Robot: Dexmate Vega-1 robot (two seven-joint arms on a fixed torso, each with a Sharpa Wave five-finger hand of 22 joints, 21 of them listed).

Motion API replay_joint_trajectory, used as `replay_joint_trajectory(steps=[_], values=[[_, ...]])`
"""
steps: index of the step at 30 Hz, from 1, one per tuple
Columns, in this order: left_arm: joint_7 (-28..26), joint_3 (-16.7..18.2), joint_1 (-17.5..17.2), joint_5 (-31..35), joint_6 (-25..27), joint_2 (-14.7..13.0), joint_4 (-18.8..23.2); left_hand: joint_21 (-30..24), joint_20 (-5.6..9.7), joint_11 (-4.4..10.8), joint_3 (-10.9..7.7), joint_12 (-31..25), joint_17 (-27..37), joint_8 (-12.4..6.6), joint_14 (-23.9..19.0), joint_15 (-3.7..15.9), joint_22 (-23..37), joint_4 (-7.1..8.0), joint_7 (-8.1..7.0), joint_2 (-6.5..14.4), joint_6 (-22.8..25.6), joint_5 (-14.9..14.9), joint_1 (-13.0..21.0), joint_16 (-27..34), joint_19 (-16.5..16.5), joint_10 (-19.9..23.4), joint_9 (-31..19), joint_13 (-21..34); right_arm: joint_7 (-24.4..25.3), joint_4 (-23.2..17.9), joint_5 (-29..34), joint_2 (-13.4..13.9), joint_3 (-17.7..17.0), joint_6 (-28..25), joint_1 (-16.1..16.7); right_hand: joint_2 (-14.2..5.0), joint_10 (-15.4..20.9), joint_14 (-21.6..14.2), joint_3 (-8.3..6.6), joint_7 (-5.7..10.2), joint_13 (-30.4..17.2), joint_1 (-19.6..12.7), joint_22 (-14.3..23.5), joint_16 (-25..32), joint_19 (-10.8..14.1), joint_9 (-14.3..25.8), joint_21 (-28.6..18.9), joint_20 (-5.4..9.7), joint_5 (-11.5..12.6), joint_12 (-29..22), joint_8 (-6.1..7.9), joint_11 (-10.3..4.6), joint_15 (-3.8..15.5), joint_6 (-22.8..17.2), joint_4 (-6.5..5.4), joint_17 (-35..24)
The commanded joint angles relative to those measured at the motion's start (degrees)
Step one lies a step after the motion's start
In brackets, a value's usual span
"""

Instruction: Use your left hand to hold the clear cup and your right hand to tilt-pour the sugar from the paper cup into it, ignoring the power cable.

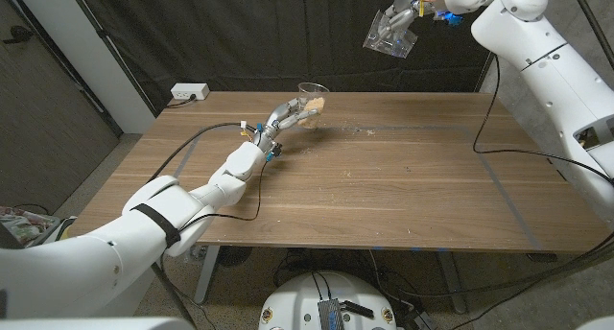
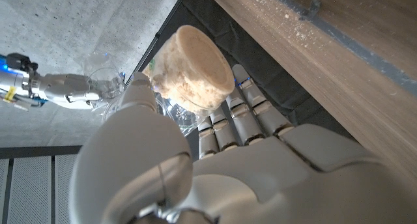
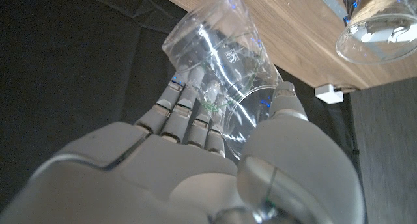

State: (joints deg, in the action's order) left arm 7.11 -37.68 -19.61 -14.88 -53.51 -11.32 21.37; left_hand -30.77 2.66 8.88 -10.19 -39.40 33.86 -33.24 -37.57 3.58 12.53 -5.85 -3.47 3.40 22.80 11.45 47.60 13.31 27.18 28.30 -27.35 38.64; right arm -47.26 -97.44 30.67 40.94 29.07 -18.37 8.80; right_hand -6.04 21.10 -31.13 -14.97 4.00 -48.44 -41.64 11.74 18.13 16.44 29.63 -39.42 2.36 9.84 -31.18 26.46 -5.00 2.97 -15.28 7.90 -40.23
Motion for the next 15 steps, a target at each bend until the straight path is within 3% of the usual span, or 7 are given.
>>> replay_joint_trajectory(steps=[1, 13, 15], values=[[3.8, 3.9, -0.5, -3.0, -0.7, 1.2, -0.4, -0.3, 3.17, -0.07, 0.15, 0.1, 0.3, 0.18, 0.2, 6.44, 0.0, -0.03, -0.18, 0.2, -0.5, 0.2, -0.1, -0.1, -0.6, -0.5, 0.0, 0.1, 11.6, -1.4, -16.1, 4.9, -7.5, -2.4, 7.9, -0.45, 0.4, -0.8, -0.59, 1.34, -0.2, 0.2, 0.0, -0.1, 0.9, 0.2, -0.4, 6.19, 0.4, 0.2, -0.18, 0.42, 10.32, -2.0, -0.26, -0.1], [4.2, 5.3, -0.1, -2.9, -2.6, 1.4, -0.3, -0.4, 3.19, 0.01, 0.27, 0.2, 0.4, 0.16, 0.6, 6.52, 0.0, 0.00, -0.04, 0.2, -0.5, 0.2, -0.1, -0.2, -0.7, -0.5, 0.0, 0.1, 23.3, -1.4, -33.1, 10.3, -15.5, 1.3, 19.1, -0.45, 0.7, -1.3, -0.71, 1.05, -0.4, 0.0, 0.0, 0.0, 1.2, 0.3, -0.6, 6.23, 0.4, 0.2, -0.24, 0.54, 10.32, -2.3, -0.10, -0.2], [2.1, 5.0, -0.1, -1.9, -3.0, 1.6, -0.3, -0.4, 3.21, 0.00, 0.30, 0.2, 0.4, 0.21, 0.5, 6.41, 0.0, 0.01, -0.07, 0.2, -0.6, 0.2, -0.1, -0.2, -0.7, -0.6, 0.0, 0.1, 25.3, -0.7, -37.1, 10.7, -18.1, 3.6, 22.2, -0.45, 0.9, -1.4, -0.72, 1.01, -0.5, 0.0, 0.0, 0.1, 1.2, 0.3, -0.6, 6.23, 0.4, 0.1, -0.23, 0.74, 10.31, -2.3, -0.09, -0.3]])
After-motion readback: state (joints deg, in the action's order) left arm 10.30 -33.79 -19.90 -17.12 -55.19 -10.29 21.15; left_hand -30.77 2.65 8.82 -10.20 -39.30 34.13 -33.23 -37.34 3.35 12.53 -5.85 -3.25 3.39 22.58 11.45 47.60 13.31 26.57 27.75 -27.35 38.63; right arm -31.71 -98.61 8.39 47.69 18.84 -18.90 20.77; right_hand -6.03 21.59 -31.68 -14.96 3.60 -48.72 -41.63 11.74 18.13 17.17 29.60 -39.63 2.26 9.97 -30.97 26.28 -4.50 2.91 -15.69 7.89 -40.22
